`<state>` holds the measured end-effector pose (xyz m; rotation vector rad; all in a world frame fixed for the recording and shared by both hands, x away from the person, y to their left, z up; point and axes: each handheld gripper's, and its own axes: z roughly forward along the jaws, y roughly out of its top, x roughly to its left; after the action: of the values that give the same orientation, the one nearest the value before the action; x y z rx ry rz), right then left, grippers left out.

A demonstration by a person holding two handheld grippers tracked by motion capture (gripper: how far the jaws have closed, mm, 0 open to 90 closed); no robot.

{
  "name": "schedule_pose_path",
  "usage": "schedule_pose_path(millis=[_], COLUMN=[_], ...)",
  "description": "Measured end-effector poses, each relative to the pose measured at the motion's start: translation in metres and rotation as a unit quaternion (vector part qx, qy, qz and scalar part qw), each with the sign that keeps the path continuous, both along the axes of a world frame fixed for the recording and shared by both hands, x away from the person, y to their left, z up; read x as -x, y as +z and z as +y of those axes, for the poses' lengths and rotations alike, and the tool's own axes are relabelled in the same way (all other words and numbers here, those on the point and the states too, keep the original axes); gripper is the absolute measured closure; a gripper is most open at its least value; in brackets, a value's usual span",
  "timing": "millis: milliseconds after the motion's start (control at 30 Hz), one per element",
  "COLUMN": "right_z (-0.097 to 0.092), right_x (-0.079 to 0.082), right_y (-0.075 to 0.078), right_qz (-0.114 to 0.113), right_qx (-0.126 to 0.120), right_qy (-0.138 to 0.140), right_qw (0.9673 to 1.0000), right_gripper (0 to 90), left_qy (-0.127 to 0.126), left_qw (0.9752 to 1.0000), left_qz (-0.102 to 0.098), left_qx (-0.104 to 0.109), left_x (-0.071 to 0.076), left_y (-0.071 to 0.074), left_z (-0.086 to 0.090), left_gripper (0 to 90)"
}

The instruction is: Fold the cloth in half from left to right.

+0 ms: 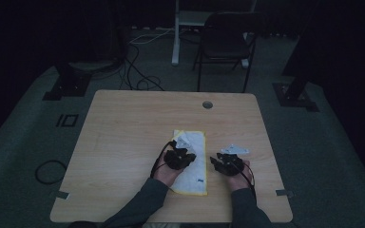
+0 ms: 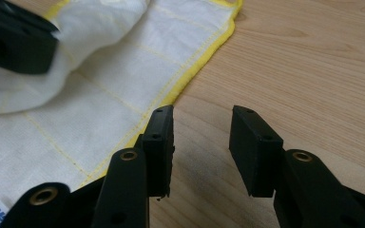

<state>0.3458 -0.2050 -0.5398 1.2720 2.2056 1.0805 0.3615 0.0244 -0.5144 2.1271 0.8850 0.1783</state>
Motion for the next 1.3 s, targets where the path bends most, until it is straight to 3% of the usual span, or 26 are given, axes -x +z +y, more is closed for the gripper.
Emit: schedule_pose_path(millis=[167,233,300,400,500,567,733,900,967,1133,1300], right_z=[0.0,0.0,0.0,0.0,0.0,0.0,0.001,0.002,0.002,0.002,0.001], right_x=[0.0,0.0,0.0,0.0,0.0,0.0,0.0,0.0,0.0,0.0,0.0], right_y=[0.0,0.0,0.0,0.0,0.001,0.0,0.0,0.0,0.0,0.0,0.0], right_qz=[0.0,0.0,0.0,0.001,-0.001,0.0,0.0,0.001,0.001,0.001,0.002], right_qx=[0.0,0.0,-0.001,-0.001,-0.001,-0.001,0.0,0.0,0.001,0.0,0.0], right_qy=[0.001,0.0,0.0,0.0,0.0,0.0,0.002,0.003,0.003,0.003,0.003], right_qw=[1.0,1.0,1.0,1.0,1.0,1.0,1.0,1.0,1.0,1.0,1.0], right_gripper=[60.4,60.3,60.3,60.3,60.3,60.3,60.2,60.2,60.2,60.1,60.0], left_qy=[-0.003,-0.003,0.0,0.003,0.01,0.027,0.06,0.085,0.099,0.111,0.109], left_qw=[0.9999,0.9999,0.9999,0.9998,0.9993,0.998,0.9964,0.9951,0.9945,0.9927,0.9929], left_qz=[0.008,0.012,0.006,-0.01,-0.022,-0.043,-0.054,-0.043,-0.027,0.017,0.022], left_qx=[-0.007,0.003,0.009,0.019,0.03,0.038,0.028,0.026,0.022,0.043,0.044], left_x=[-0.002,-0.001,0.001,0.005,0.008,0.011,0.012,0.01,0.007,-0.003,-0.007], left_y=[-0.005,-0.003,0.003,0.017,0.026,0.039,0.045,0.037,0.025,0.005,-0.006], left_z=[-0.003,-0.002,0.001,0.01,0.018,0.035,0.063,0.081,0.091,0.102,0.101], left_gripper=[85.7,76.9,70.4,68.2,69.3,73.6,81.8,81.1,79.4,71.3,64.7])
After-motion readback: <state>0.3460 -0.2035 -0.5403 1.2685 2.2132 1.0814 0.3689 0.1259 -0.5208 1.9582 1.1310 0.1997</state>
